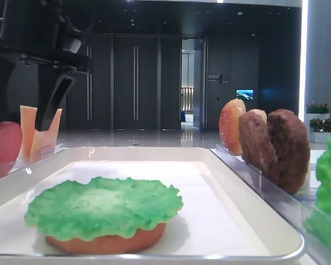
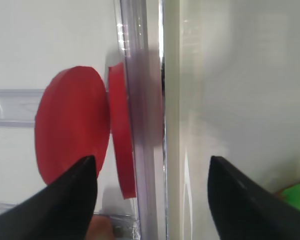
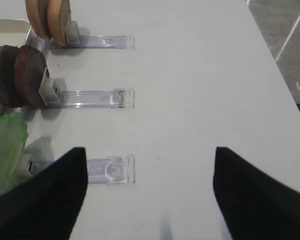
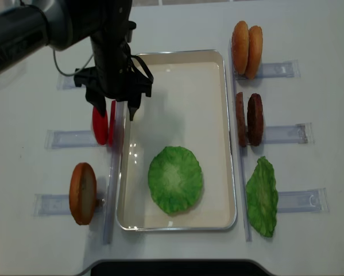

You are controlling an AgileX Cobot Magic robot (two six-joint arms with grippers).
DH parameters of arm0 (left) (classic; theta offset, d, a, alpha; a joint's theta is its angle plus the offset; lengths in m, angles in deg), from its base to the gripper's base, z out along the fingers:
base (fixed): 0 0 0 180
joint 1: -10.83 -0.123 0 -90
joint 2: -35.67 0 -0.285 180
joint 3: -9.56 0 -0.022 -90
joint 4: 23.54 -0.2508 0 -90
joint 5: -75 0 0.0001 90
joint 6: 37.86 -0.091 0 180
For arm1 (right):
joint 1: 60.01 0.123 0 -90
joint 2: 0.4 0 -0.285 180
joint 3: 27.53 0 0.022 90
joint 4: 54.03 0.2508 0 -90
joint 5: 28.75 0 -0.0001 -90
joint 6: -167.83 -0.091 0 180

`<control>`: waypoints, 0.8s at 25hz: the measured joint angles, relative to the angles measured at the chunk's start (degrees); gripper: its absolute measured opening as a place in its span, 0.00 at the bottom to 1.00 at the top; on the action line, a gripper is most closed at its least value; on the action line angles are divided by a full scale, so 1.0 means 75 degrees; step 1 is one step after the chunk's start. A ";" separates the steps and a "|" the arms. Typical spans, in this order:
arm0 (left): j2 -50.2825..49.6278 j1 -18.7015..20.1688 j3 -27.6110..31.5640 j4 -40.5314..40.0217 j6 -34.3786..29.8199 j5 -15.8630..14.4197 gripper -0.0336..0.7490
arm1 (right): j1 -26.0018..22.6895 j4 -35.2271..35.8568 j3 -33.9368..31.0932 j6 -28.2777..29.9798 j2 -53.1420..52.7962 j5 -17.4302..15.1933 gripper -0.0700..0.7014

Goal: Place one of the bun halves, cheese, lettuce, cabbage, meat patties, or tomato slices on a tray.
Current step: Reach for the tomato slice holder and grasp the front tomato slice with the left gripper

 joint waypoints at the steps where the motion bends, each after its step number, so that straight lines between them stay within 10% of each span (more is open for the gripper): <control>1: -0.0037 0.0000 0.0000 0.0000 0.0000 0.0002 0.71 | 0.0000 0.0000 0.0000 0.0000 0.0000 0.0000 0.74; 20: -0.0293 -0.0083 0.0000 -0.0257 0.0000 0.0016 0.71 | 0.0000 0.0000 0.0000 0.0000 0.0000 0.0000 0.74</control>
